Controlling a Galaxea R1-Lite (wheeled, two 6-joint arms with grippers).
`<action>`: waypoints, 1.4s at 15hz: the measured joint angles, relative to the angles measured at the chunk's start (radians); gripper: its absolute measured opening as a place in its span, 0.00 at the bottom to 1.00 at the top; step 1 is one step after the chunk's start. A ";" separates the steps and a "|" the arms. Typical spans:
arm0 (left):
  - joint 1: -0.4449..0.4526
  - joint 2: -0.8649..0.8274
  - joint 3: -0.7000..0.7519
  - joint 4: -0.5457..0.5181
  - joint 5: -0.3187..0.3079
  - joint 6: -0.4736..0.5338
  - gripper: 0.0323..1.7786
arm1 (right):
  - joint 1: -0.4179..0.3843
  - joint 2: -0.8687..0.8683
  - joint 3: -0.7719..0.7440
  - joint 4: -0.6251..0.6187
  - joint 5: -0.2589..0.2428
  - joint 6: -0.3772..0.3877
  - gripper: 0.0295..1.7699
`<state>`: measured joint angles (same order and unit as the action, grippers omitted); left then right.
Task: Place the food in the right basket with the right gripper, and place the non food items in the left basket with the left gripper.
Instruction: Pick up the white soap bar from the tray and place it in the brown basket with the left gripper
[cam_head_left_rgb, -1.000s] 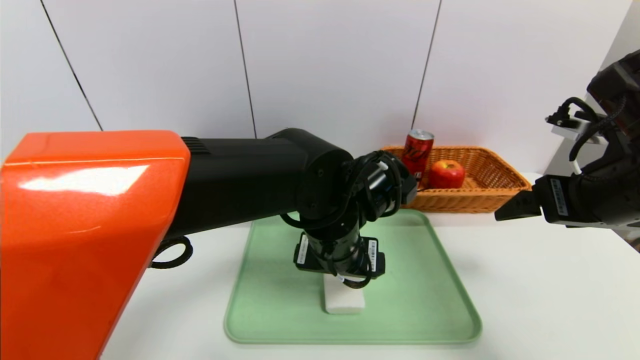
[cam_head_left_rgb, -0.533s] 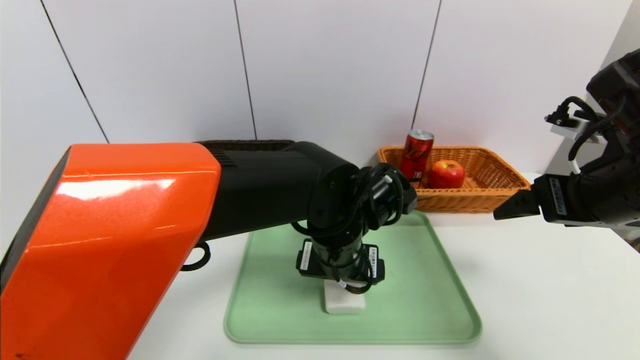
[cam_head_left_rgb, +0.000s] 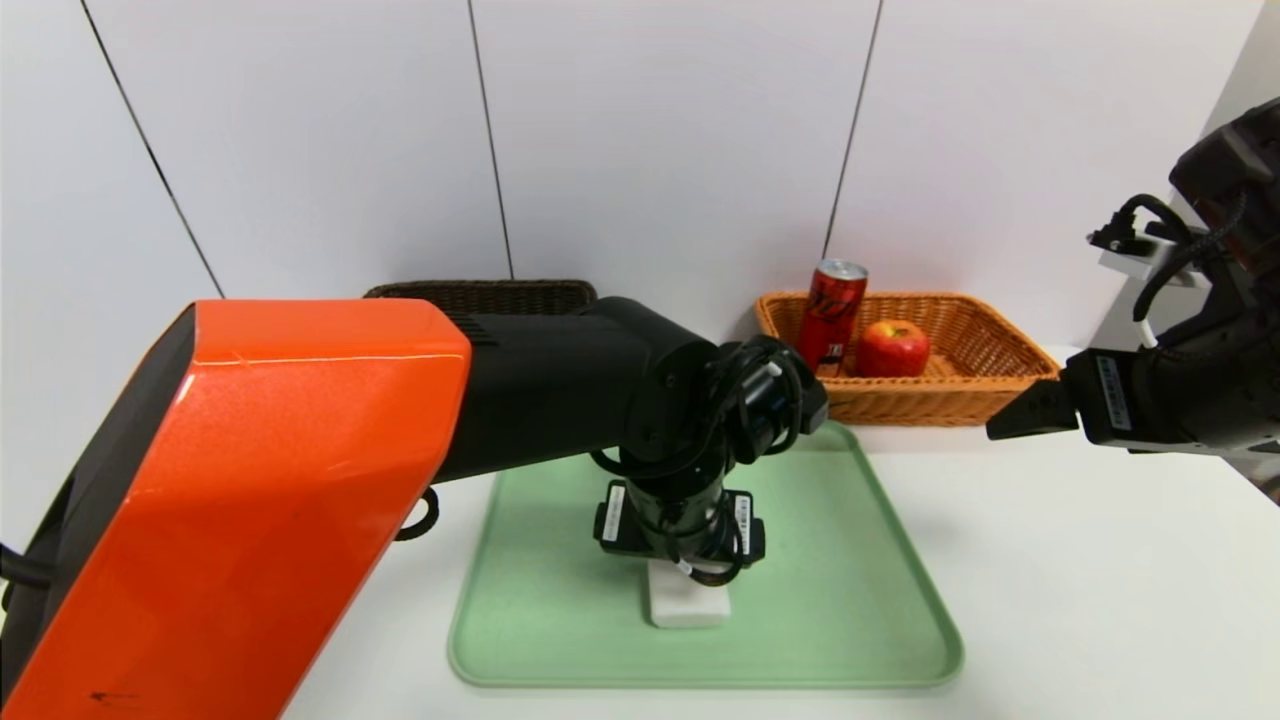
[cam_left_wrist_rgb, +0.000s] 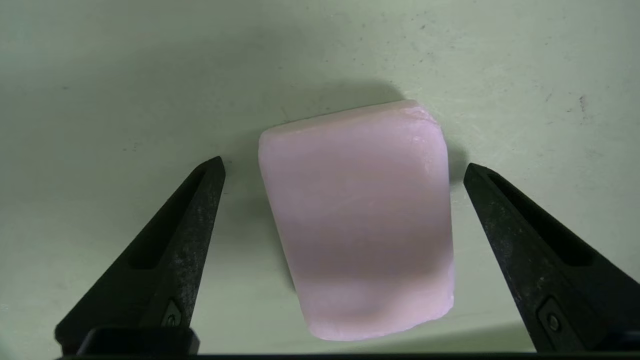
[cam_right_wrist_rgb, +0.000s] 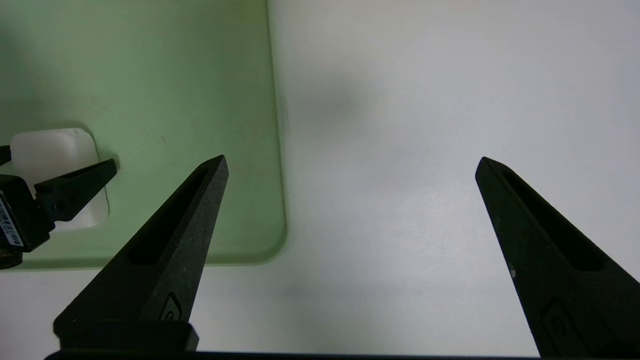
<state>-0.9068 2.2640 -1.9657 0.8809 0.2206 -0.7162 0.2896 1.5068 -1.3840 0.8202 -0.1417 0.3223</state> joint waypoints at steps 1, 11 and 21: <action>0.001 0.001 0.000 0.005 0.000 0.000 0.82 | 0.000 0.002 0.000 -0.008 0.000 0.000 0.97; -0.001 -0.007 0.001 0.012 -0.003 0.005 0.54 | 0.001 0.007 0.001 -0.019 0.000 -0.002 0.97; 0.078 -0.225 0.001 -0.089 -0.157 0.129 0.54 | 0.003 0.004 0.016 -0.021 -0.002 -0.003 0.97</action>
<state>-0.8287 2.0387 -1.9647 0.7917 0.0638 -0.5877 0.2928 1.5104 -1.3681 0.7994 -0.1436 0.3198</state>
